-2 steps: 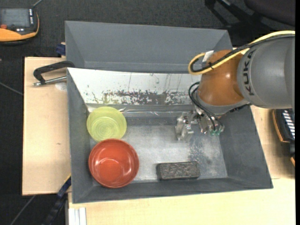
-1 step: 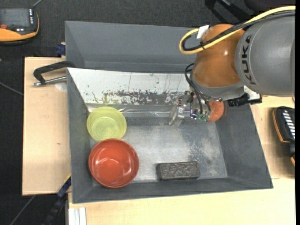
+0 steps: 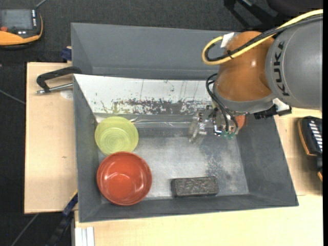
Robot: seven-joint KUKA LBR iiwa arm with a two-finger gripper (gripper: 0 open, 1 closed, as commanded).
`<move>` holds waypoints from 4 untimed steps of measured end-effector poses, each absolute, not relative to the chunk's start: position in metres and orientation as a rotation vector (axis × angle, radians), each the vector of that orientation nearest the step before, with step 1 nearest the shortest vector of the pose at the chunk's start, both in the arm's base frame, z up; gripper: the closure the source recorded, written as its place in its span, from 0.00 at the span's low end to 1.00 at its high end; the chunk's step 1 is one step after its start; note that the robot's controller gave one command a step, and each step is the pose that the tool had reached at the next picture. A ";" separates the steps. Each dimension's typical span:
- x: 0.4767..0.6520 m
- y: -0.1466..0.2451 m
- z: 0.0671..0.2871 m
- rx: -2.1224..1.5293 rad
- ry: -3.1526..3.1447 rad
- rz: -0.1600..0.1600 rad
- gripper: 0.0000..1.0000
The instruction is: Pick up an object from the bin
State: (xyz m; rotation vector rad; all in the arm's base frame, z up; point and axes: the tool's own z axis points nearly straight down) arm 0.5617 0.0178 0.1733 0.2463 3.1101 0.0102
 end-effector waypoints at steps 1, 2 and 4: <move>0.527 -0.010 0.160 0.113 3.118 0.008 1.00; 0.552 0.008 0.215 0.275 3.097 0.014 1.00; 0.562 0.018 0.105 0.498 3.058 0.024 1.00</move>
Offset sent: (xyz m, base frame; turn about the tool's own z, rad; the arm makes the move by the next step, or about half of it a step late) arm -0.0344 -0.0266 -0.0133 -0.0871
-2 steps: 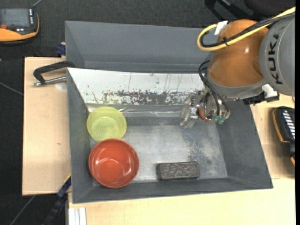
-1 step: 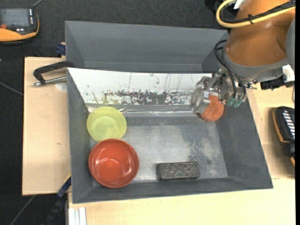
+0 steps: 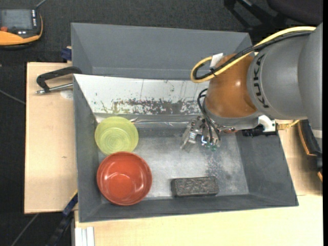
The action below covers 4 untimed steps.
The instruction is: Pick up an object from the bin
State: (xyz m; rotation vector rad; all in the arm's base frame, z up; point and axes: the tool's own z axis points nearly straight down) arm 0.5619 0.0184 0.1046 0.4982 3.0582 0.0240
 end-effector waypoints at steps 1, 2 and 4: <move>0.602 0.015 0.159 0.500 3.045 0.029 1.00; 0.599 0.035 0.241 0.581 3.016 0.041 1.00; 0.585 0.087 0.180 0.513 3.041 0.036 0.00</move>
Offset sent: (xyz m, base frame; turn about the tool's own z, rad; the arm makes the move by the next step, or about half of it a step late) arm 0.0359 -0.0048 0.0495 0.0057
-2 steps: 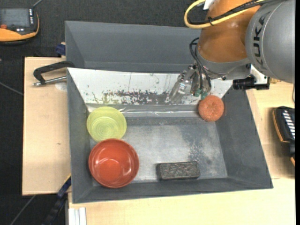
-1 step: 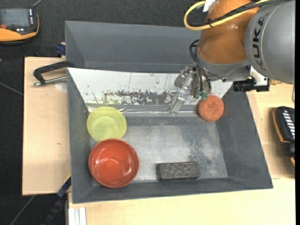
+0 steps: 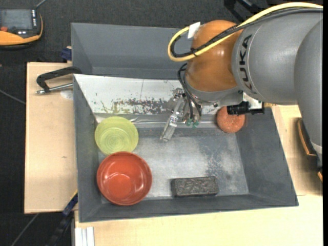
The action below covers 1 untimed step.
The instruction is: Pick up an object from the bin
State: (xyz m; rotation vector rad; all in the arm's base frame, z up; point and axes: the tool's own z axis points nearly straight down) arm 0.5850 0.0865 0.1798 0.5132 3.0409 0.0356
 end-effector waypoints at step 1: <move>0.498 0.152 0.208 0.411 3.058 0.038 0.00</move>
Offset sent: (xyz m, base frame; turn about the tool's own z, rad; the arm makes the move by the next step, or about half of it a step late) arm -0.0838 0.0606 0.0265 -0.0564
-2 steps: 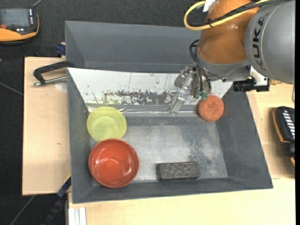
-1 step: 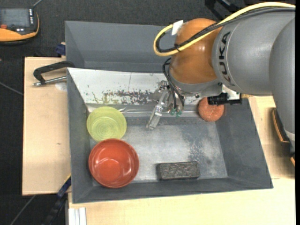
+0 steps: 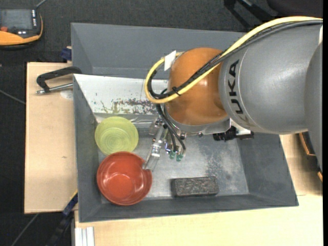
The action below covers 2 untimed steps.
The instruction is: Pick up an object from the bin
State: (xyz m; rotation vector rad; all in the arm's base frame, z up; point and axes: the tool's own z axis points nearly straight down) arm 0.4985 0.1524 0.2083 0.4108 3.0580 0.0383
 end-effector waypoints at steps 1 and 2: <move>0.498 0.125 0.263 -0.109 3.070 0.026 0.00; 0.505 0.162 0.144 -0.500 3.033 0.014 0.00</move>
Offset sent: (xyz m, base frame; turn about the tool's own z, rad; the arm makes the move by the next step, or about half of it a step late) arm -0.0023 -0.0276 0.0526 -0.3380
